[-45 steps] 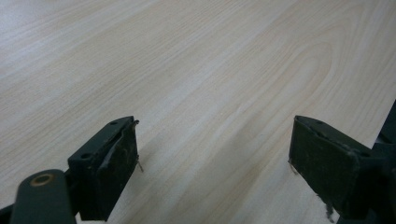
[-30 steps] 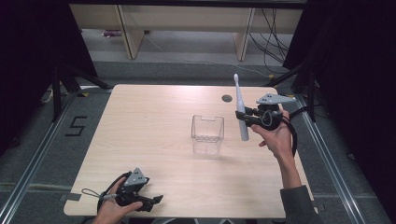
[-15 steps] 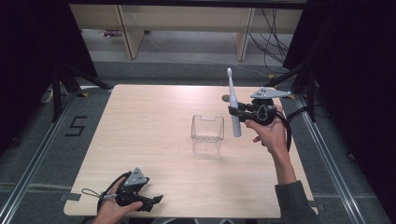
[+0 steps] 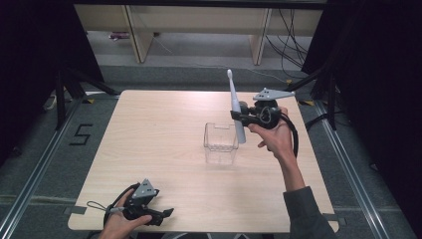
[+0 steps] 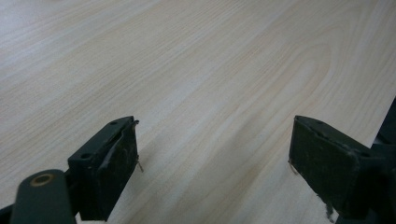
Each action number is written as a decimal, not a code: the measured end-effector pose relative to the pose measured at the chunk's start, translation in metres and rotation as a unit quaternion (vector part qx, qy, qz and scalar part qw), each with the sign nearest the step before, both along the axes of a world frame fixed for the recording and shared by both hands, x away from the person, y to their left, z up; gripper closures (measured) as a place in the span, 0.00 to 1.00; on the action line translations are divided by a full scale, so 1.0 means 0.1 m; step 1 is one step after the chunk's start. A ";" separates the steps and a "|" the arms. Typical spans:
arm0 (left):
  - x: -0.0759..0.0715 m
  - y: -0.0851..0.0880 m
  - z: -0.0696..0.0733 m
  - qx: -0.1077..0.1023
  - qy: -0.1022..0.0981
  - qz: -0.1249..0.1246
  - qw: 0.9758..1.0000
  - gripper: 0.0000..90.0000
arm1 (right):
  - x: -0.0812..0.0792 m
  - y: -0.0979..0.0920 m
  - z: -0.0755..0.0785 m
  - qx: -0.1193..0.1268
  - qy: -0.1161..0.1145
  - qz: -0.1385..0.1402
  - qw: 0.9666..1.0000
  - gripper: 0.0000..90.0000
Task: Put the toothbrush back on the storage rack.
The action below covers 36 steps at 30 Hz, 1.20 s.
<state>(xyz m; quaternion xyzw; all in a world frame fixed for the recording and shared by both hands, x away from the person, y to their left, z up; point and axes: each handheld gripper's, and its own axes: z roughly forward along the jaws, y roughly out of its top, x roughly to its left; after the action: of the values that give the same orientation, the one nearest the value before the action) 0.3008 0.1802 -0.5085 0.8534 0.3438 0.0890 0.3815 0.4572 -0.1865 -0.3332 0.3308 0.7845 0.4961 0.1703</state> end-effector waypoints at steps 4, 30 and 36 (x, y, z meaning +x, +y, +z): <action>0.00 0.00 0.00 -0.005 0.002 -0.001 1.000 0.17 | 0.04 0.10 -0.04 -0.003 0.009 0.004 1.000 0.74; -0.01 -0.01 0.00 -0.010 0.005 -0.001 1.000 0.17 | 0.28 0.49 -0.48 -0.074 0.046 0.015 0.996 0.74; -0.01 -0.01 0.00 -0.004 0.005 -0.005 1.000 0.17 | 0.29 0.55 -0.57 -0.099 0.055 0.017 0.993 0.74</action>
<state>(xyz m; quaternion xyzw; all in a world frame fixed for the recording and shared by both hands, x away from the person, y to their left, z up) 0.2996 0.1796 -0.5083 0.8539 0.3419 0.0814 0.3838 0.4860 -0.1316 -0.3897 0.3259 0.8432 0.4002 0.1504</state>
